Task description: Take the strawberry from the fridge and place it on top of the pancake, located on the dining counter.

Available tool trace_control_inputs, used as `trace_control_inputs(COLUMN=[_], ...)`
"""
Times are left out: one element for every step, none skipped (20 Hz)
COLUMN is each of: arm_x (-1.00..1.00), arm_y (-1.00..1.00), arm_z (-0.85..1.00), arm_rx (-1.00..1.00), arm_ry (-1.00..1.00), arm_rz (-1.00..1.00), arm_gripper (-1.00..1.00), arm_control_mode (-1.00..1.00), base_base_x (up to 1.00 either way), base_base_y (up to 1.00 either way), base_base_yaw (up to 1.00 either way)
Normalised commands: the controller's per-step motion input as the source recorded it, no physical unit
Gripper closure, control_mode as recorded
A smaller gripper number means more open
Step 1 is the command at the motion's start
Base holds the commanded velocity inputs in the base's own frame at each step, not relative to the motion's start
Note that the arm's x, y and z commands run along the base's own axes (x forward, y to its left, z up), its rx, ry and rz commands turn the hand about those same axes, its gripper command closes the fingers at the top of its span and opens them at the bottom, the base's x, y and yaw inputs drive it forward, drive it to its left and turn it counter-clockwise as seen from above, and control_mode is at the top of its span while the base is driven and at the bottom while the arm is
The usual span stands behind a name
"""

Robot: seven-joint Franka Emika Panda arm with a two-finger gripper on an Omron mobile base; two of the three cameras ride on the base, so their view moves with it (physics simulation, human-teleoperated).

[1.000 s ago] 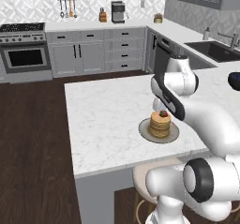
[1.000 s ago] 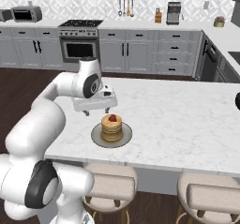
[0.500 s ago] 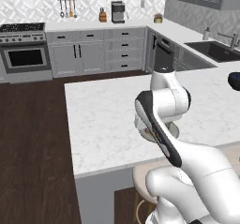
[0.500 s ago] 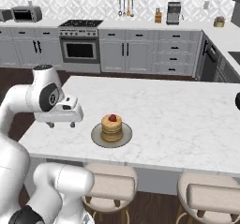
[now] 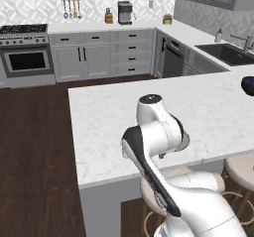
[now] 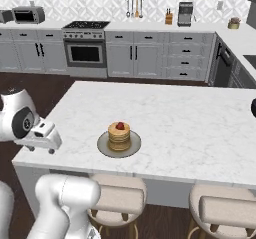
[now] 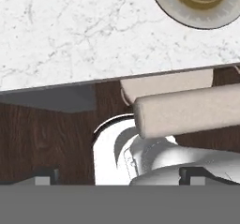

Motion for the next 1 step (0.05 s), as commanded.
trace_control_inputs(arm_x=[0.06], arm_y=[0.21], arm_z=[-0.5], arm_rx=[-0.04], arm_ry=[0.0], arm_rz=[-0.01], arm_gripper=[-1.0], arm_control_mode=[-1.0], base_base_x=[0.0], base_base_y=[0.0], base_base_yaw=[0.0])
